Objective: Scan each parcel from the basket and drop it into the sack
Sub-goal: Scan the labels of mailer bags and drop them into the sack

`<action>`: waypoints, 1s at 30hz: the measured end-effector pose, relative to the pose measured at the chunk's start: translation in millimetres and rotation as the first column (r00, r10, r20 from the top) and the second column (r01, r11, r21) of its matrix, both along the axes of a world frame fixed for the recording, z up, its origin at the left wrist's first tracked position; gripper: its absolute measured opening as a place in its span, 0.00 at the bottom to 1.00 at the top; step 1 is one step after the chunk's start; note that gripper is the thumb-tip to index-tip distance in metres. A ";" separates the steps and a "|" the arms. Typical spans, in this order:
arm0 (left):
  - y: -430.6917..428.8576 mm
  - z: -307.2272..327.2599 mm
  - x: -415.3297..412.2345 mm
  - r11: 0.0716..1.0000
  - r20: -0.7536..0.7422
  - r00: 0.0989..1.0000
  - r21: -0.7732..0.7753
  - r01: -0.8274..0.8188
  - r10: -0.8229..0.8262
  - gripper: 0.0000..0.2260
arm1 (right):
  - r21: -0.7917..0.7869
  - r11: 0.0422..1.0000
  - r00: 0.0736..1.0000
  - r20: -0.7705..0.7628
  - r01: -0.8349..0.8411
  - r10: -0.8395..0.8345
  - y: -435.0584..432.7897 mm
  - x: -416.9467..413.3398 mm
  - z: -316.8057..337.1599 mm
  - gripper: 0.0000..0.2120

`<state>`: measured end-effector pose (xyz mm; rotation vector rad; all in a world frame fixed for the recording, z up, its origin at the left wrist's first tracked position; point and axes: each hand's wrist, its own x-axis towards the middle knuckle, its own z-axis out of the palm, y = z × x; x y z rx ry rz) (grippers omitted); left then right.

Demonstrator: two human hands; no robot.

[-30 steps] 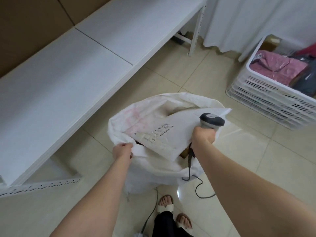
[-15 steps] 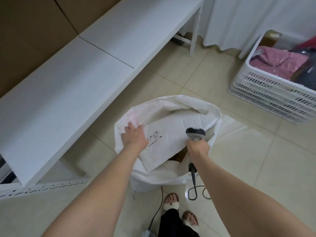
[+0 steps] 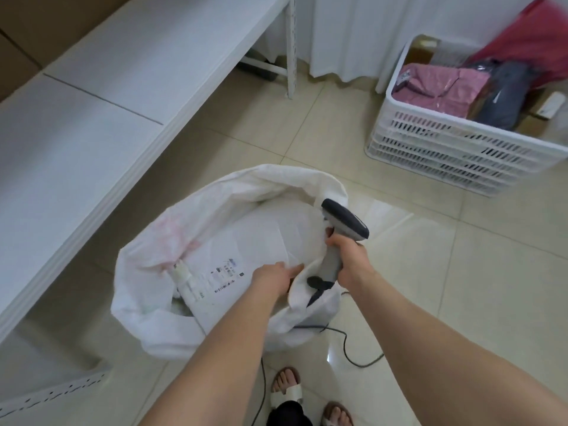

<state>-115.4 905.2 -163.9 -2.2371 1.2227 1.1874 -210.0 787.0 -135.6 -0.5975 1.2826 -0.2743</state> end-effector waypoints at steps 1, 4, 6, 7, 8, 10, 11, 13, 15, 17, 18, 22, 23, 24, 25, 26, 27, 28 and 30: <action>-3.1 -5.2 -1.2 0.998 0.014 0.999 0.045 -0.031 0.031 0.23 | 0.013 0.999 0.998 0.060 0.036 -0.037 -9.3 -3.4 4.1 0.09; -11.0 -6.4 -5.7 0.979 0.040 0.988 0.139 -0.151 0.146 0.22 | 0.069 0.997 0.972 0.234 0.017 -0.033 -36.6 -19.9 17.2 0.11; -12.5 3.6 -8.1 0.970 -0.045 0.988 0.199 -0.139 0.151 0.22 | 0.080 0.997 0.961 0.276 -0.015 -0.007 -46.1 -30.9 22.1 0.11; -10.2 8.0 -7.8 0.970 -0.114 0.984 0.216 -0.113 0.140 0.21 | 0.066 0.998 0.962 0.271 -0.015 -0.004 -46.6 -33.5 21.8 0.11; -5.2 13.0 -8.0 0.971 -0.175 0.974 0.214 -0.105 0.144 0.21 | 0.049 0.999 0.970 0.244 -0.007 -0.005 -45.1 -34.6 23.0 0.11; 6.0 20.6 -3.9 0.972 -0.165 0.975 0.207 -0.111 0.146 0.19 | 0.009 1.000 0.993 0.120 -0.003 0.002 -37.5 -35.9 28.3 0.11; 12.4 24.4 -0.8 0.967 -0.129 0.979 0.224 -0.125 0.156 0.18 | -0.004 1.000 0.998 0.055 -0.017 0.017 -31.6 -35.6 32.0 0.11; 30.6 34.6 1.9 0.928 -0.126 0.975 0.349 -0.131 0.185 0.21 | -0.014 0.997 0.996 -0.040 -0.075 0.074 -19.7 -34.7 38.1 0.11; 49.6 45.1 -5.4 0.827 -0.205 0.948 0.554 -0.091 0.242 0.24 | -0.038 0.988 0.981 -0.133 -0.148 0.142 -10.5 -34.2 45.3 0.07; 65.6 50.7 -18.5 0.726 -0.245 0.912 0.683 -0.079 0.330 0.25 | -0.073 0.974 0.953 -0.234 -0.215 0.193 -5.6 -34.0 50.1 0.06; 70.6 51.4 -24.7 0.705 -0.246 0.906 0.705 -0.076 0.344 0.25 | -0.090 0.965 0.936 -0.278 -0.247 0.214 -4.5 -34.7 51.4 0.05; 67.8 51.8 -20.0 0.837 -0.177 0.937 0.520 -0.170 0.301 0.21 | -0.106 0.931 0.869 -0.407 -0.350 0.281 -5.1 -39.5 56.3 0.04; 63.4 53.6 -14.2 0.881 -0.132 0.948 0.423 -0.211 0.291 0.19 | -0.107 0.927 0.866 -0.409 -0.359 0.288 -5.0 -40.5 58.8 0.05; 59.2 57.3 -8.8 0.918 -0.083 0.957 0.318 -0.238 0.277 0.17 | -0.111 0.925 0.866 -0.407 -0.362 0.290 -4.7 -41.9 61.4 0.05; 54.9 63.7 -3.4 0.937 -0.038 0.957 0.221 -0.272 0.287 0.17 | -0.119 0.926 0.873 -0.396 -0.357 0.286 -3.4 -43.1 66.0 0.05; 50.4 74.5 1.0 0.938 -0.006 0.947 0.141 -0.316 0.320 0.17 | -0.119 0.932 0.886 -0.371 -0.342 0.278 -2.3 -43.3 73.2 0.05; 44.8 88.3 4.2 0.937 0.019 0.940 0.078 -0.340 0.339 0.18 | -0.111 0.939 0.901 -0.340 -0.324 0.271 -1.7 -43.1 82.6 0.06; 38.5 103.8 7.2 0.934 0.029 0.934 0.037 -0.356 0.356 0.18 | -0.106 0.945 0.913 -0.309 -0.310 0.265 -2.2 -42.1 94.1 0.07; 26.3 133.0 15.1 0.931 0.040 0.931 -0.024 -0.363 0.364 0.18 | -0.113 0.948 0.925 -0.278 -0.297 0.257 -4.7 -39.9 121.9 0.07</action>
